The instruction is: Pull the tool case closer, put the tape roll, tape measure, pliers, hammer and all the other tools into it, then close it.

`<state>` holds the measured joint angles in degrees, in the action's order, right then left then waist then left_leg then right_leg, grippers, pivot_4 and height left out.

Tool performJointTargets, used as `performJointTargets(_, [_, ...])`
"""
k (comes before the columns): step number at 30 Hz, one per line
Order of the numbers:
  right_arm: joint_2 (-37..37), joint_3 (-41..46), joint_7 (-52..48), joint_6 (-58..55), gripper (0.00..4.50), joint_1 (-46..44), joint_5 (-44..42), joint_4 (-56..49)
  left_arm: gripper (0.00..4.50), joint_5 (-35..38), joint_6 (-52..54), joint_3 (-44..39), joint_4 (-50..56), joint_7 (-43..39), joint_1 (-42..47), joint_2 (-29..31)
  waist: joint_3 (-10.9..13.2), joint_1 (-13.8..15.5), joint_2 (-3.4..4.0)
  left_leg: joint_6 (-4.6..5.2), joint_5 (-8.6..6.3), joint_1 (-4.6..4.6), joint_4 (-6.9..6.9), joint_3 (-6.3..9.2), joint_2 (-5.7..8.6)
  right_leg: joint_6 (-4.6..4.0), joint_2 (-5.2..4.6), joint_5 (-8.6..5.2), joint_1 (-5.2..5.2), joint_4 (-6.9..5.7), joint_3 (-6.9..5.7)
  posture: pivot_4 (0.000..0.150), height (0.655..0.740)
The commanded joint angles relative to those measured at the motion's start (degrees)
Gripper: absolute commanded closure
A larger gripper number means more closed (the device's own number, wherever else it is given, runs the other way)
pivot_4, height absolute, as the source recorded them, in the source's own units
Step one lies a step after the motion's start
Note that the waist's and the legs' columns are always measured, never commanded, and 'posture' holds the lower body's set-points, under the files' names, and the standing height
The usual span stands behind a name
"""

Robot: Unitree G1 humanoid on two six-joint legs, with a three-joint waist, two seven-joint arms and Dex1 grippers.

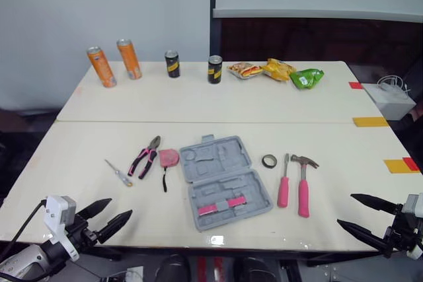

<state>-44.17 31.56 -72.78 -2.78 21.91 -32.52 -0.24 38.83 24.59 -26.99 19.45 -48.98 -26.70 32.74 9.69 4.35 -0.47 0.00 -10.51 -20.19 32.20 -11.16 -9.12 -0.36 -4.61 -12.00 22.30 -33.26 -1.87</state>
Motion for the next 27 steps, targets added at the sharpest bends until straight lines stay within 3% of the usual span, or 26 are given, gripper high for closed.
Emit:
performJointTargets(1, [0.1,0.0,2.9,0.1,0.02,-1.6,1.0,-2.1,0.0,-0.5,-1.3,-0.2,1.0,-0.2,1.2,0.9,0.0,0.0,0.0,0.0,0.0,0.0,0.0,0.0,0.0,-0.03,0.0,0.02,0.0,0.0,0.0,0.15,0.74])
performJointTargets(6, [0.6,-3.7,11.1,-6.7,0.02,-5.3,1.1,-10.1,0.0,0.1,-0.1,2.2,3.8,0.4,5.1,1.2,0.0,0.0,0.06,-0.01,0.09,0.03,0.03,0.01,-0.01,-0.3,0.01,0.18,0.06,-0.21,0.0,0.15,0.74])
performJointTargets(8, [-0.5,-9.0,18.7,-12.0,0.02,-11.7,5.6,-14.8,0.0,-1.7,2.3,5.7,3.5,1.1,9.2,3.3,-0.1,-0.1,0.09,-0.04,0.08,0.06,0.03,0.0,-0.01,-0.3,0.01,0.17,0.04,-0.23,0.01,0.15,0.74])
performJointTargets(11, [-4.1,-17.5,18.0,-22.1,0.02,-22.3,5.1,-14.8,0.0,-4.3,5.1,10.8,0.2,1.2,16.2,6.3,0.0,-0.3,0.21,-0.04,0.23,0.03,0.12,0.0,0.01,-0.35,0.02,0.21,0.17,-0.51,0.05,0.15,0.74])
performJointTargets(13, [-4.2,-23.2,17.8,-24.7,0.0,-29.9,7.5,-11.0,0.54,-5.7,5.5,14.4,-3.1,-1.0,20.7,7.7,-0.1,-0.3,0.21,-0.02,0.4,0.09,0.12,0.02,0.01,-0.33,0.02,0.2,0.2,-0.71,0.05,0.15,0.74])
performJointTargets(18, [-3.3,-37.1,13.5,-22.6,1.56,-44.9,17.1,0.5,2.2,-10.0,4.4,23.0,-13.2,-7.5,31.3,9.5,-0.1,-0.1,0.26,-0.06,0.46,0.05,0.22,0.01,0.0,-0.56,0.02,0.3,0.31,-0.99,0.06,0.15,0.74])
performJointTargets(21, [-1.6,-43.8,10.3,-17.8,2.49,-52.9,22.9,8.7,3.14,-13.3,3.1,27.2,-19.6,-10.0,37.4,9.2,-0.1,-0.2,0.28,0.23,0.61,-0.92,1.0,0.02,-0.11,-0.69,0.01,0.23,1.24,-1.7,0.08,0.15,0.74])
performJointTargets(25, [0.6,-49.8,7.3,-10.5,3.94,-60.3,29.8,19.2,4.49,-16.5,1.6,30.9,-25.1,-11.8,42.7,7.7,-0.1,-0.4,0.28,0.27,0.58,-1.12,1.43,0.03,-0.21,-0.79,0.01,0.2,1.46,-2.1,0.08,0.15,0.74])
performJointTargets(27, [2.4,-51.8,6.7,-7.9,4.45,-63.9,32.6,25.0,4.5,-18.3,0.8,33.0,-27.5,-12.4,45.0,6.7,-0.1,-0.5,0.28,0.26,0.58,-1.11,1.48,0.03,-0.22,-0.86,0.01,0.24,1.43,-2.16,0.08,0.15,0.74])
